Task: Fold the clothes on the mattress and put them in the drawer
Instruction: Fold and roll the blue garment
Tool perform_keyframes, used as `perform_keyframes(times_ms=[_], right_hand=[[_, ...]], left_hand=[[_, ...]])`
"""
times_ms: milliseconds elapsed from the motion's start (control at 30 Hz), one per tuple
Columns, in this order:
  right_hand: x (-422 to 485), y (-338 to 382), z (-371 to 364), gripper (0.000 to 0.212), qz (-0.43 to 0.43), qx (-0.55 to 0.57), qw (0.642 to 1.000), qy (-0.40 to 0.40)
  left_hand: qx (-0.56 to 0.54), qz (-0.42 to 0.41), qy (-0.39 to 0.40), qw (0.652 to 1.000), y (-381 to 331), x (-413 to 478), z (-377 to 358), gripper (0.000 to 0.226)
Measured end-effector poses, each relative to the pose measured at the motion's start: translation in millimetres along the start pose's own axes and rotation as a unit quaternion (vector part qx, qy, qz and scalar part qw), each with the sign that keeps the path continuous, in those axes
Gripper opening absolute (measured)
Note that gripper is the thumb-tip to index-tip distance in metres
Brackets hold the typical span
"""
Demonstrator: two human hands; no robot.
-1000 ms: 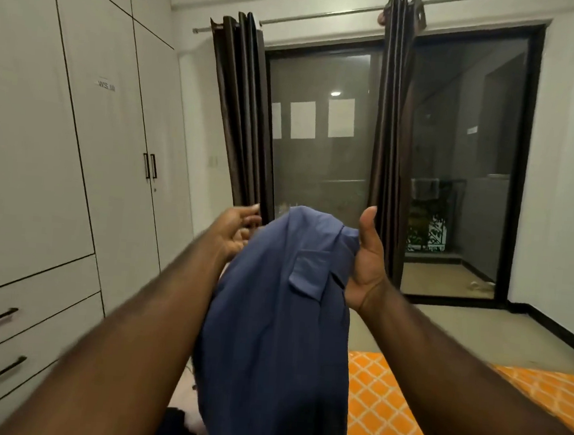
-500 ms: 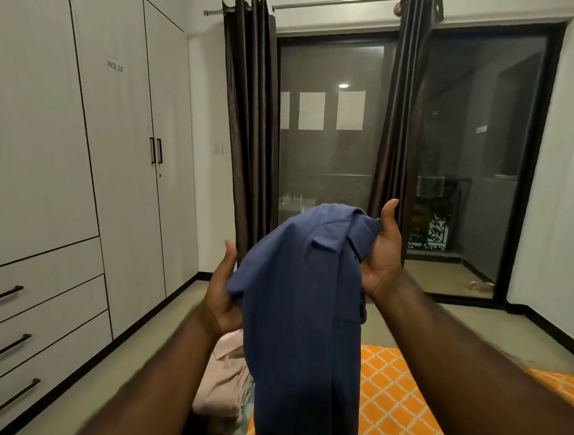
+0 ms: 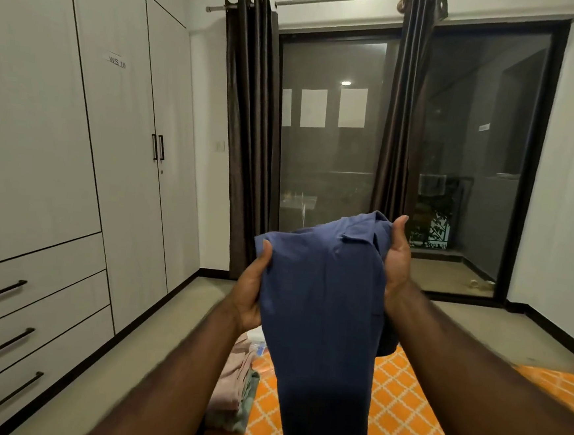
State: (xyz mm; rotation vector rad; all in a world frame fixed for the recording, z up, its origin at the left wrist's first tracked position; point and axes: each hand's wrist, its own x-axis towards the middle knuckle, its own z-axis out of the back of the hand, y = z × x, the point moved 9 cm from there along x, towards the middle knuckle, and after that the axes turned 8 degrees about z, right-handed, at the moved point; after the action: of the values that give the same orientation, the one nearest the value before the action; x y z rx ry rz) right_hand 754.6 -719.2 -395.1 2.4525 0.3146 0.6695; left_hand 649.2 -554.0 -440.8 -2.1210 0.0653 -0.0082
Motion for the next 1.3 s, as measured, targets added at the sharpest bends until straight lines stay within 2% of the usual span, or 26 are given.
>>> perform_keyframes(times_ms=[100,200,267,367,433,500,533,633,667,700,733,800,867,933,967,1067,1100,1167,1233,1300], right_hand=[[-19,-2,-11,0.092,-0.025,-0.041,0.998,-0.039],[-23,-10,-2,0.091,-0.12,-0.101,0.985,-0.065],[-27,-12,16,0.087,-0.194,-0.206,0.951,-0.127],[-38,-9,46,0.086,-0.25,-0.338,0.885,-0.201],[-47,-7,52,0.084,-0.266,-0.369,0.864,-0.214],[-55,-10,51,0.085,-0.29,-0.413,0.842,-0.192],[-55,-15,50,0.076,-0.301,-0.431,0.833,-0.174],[-55,-23,40,0.031,-0.319,-0.53,0.776,-0.121],[-54,-23,38,0.022,-0.312,-0.556,0.762,-0.118],[-51,-23,37,0.025,-0.298,-0.572,0.754,-0.123],[-48,-21,34,0.034,-0.273,-0.577,0.758,-0.132],[-42,-17,32,0.049,-0.219,-0.553,0.788,-0.159],[-41,-14,29,0.039,-0.168,-0.507,0.824,-0.19],[-41,-12,26,0.032,-0.148,-0.479,0.841,-0.205],[-39,-12,24,0.029,-0.141,-0.47,0.847,-0.203],[-34,-8,15,0.027,-0.119,-0.424,0.873,-0.212],[-31,-5,12,0.029,-0.113,-0.398,0.883,-0.221],[-23,-3,12,0.031,-0.114,-0.347,0.898,-0.244],[-15,0,15,0.029,-0.126,-0.336,0.899,-0.253],[-12,5,13,0.026,-0.157,-0.34,0.898,-0.23]], left_hand=[[0.005,0.001,0.012,1.0,3,4,-7,0.063],[0.0,-0.034,0.008,0.999,-10,4,-14,0.06],[0.014,-0.057,-0.014,0.998,-20,4,-15,0.053],[0.054,-0.071,-0.053,0.995,-29,10,-11,0.041],[0.082,-0.085,-0.068,0.991,-31,15,-11,0.032],[0.125,-0.097,-0.076,0.985,-31,19,-10,0.026],[0.145,-0.099,-0.077,0.981,-30,19,-10,0.028],[0.193,-0.111,-0.082,0.971,-33,23,-9,0.044],[0.202,-0.116,-0.097,0.968,-37,24,-7,0.052],[0.208,-0.117,-0.123,0.963,-43,28,0,0.059],[0.21,-0.111,-0.156,0.959,-48,31,7,0.063],[0.216,-0.082,-0.232,0.945,-59,33,23,0.058],[0.193,-0.043,-0.261,0.945,-65,31,30,0.035],[0.174,-0.008,-0.265,0.948,-61,25,32,0.013],[0.163,-0.006,-0.256,0.953,-60,24,31,0.022],[0.118,-0.075,-0.177,0.974,-59,31,34,0.09],[0.12,-0.083,-0.152,0.978,-53,32,33,0.101],[0.126,-0.082,-0.121,0.981,-40,33,35,0.108],[0.119,-0.09,-0.105,0.983,-39,34,34,0.11],[0.127,-0.112,-0.103,0.98,-52,34,27,0.113]])
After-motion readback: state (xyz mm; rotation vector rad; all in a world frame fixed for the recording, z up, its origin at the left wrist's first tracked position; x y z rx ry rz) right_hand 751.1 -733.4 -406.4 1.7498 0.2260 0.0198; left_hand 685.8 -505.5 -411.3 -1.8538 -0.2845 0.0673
